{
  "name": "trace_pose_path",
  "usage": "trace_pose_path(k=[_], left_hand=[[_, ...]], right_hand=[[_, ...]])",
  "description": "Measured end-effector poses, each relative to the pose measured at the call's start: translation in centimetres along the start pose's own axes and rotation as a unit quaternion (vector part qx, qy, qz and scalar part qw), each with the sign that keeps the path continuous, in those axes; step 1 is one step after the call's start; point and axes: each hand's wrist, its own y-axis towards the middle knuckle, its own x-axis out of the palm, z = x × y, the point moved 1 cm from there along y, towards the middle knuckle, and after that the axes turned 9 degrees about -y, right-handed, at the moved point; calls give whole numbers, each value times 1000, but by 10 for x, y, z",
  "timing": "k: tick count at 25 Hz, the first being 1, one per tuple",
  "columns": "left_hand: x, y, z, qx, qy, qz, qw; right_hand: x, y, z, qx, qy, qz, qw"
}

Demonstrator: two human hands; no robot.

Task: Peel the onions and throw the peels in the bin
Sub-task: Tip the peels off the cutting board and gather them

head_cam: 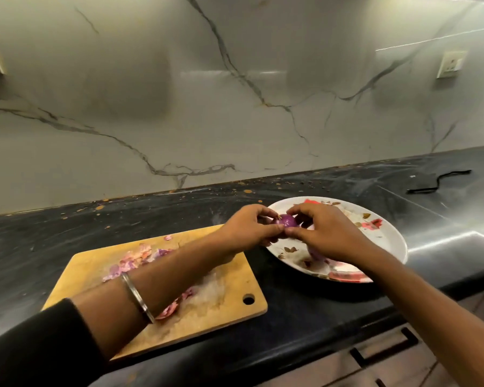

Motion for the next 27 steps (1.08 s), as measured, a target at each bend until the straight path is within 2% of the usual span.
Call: trace_pose_path(k=[6, 11, 15, 19, 24, 27], left_hand=[[33, 25, -12, 13, 144, 24, 989], [39, 33, -21, 19, 182, 61, 981], [42, 34, -24, 36, 246, 75, 966], [35, 27, -22, 45, 256, 76, 963], [6, -6, -13, 72, 215, 90, 970], [-22, -34, -8, 85, 208, 100, 969]], right_hand=[[8, -7, 24, 34, -90, -23, 995], [19, -4, 30, 40, -79, -17, 996], [28, -7, 32, 51, -121, -22, 991], [24, -10, 26, 47, -103, 12, 994], [16, -6, -11, -20, -23, 62, 998], [22, -3, -44, -61, 14, 54, 997]])
